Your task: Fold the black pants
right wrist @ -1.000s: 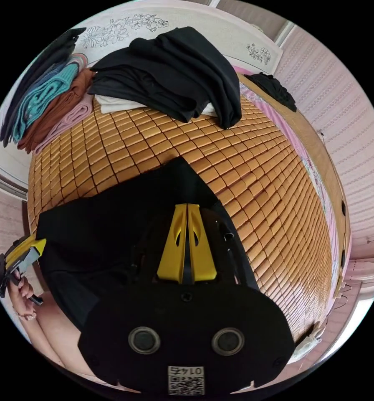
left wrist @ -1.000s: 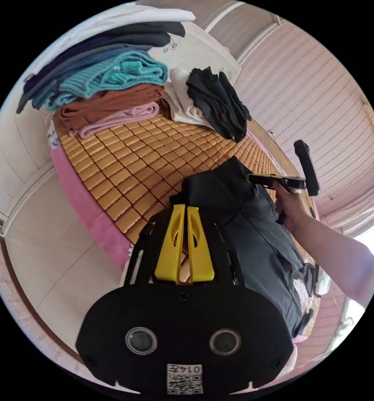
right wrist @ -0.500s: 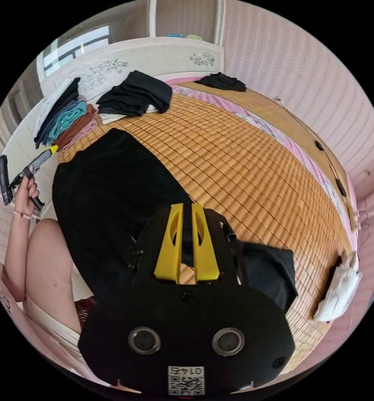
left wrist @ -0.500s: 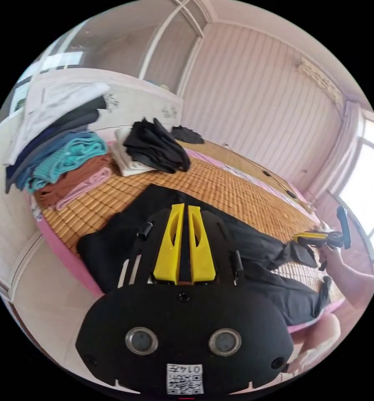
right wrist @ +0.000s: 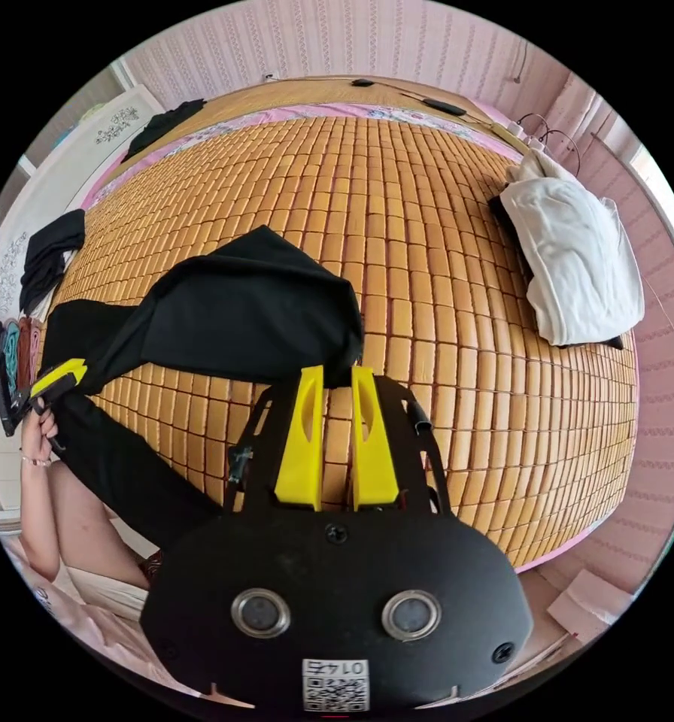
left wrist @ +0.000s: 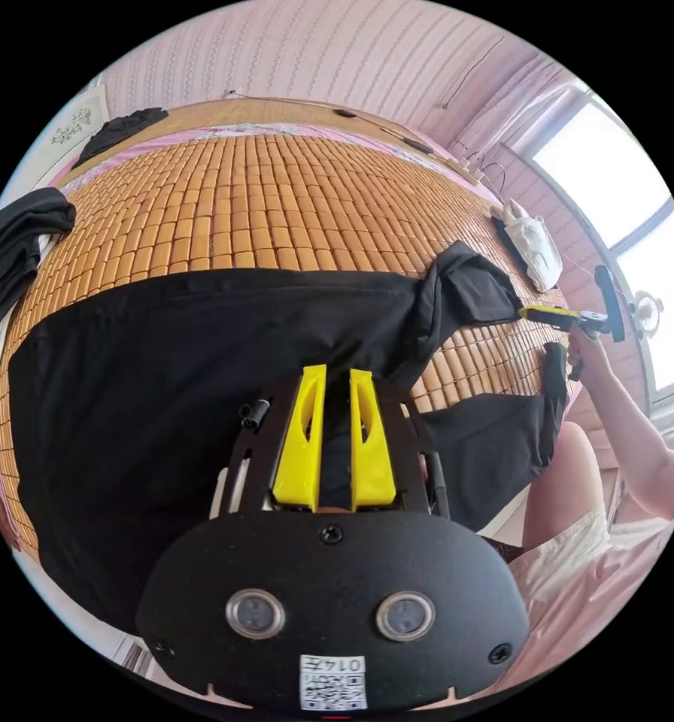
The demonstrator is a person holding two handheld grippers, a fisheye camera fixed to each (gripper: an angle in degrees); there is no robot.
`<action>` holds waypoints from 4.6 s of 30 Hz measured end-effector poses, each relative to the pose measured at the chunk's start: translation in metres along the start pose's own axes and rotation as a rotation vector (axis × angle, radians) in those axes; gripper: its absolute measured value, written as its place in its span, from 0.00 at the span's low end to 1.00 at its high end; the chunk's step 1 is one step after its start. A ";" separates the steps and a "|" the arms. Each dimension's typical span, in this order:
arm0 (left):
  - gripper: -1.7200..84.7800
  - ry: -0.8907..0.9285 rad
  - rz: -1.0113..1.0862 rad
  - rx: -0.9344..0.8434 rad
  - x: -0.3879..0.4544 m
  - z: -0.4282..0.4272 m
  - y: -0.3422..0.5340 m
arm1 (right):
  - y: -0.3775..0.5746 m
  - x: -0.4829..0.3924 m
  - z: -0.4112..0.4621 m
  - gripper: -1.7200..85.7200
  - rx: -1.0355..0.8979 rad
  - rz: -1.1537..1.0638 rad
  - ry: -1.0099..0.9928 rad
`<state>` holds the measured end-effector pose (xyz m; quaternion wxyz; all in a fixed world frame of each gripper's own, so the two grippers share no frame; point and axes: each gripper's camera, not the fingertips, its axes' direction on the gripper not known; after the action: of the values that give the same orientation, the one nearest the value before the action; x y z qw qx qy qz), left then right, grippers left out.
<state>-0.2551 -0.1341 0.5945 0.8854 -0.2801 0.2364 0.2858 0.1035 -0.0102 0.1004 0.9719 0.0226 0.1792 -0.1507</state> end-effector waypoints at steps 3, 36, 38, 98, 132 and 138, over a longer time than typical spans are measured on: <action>0.08 -0.026 0.026 0.004 0.010 0.005 -0.014 | 0.002 0.012 -0.012 0.03 0.003 -0.098 0.021; 0.10 -0.141 0.082 -0.091 0.097 0.048 -0.117 | 0.123 0.273 -0.070 0.15 0.184 0.042 -0.349; 0.10 -0.157 0.087 -0.084 0.107 0.050 -0.116 | 0.102 0.267 -0.049 0.17 0.153 0.011 -0.308; 0.01 -0.136 0.737 0.051 0.525 0.051 0.092 | 0.328 0.434 -0.082 0.03 0.613 0.018 -0.618; 0.10 0.020 0.870 -0.082 0.581 0.144 -0.003 | 0.336 0.461 0.004 0.02 0.268 0.161 -0.254; 0.11 0.041 0.967 -0.097 0.613 0.154 -0.011 | 0.336 0.461 -0.006 0.09 0.286 0.127 -0.159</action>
<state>0.2363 0.1849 0.3567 0.6322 -0.1849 0.3433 0.6695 0.6128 0.1801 -0.0727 0.9775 0.1601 0.0767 -0.1141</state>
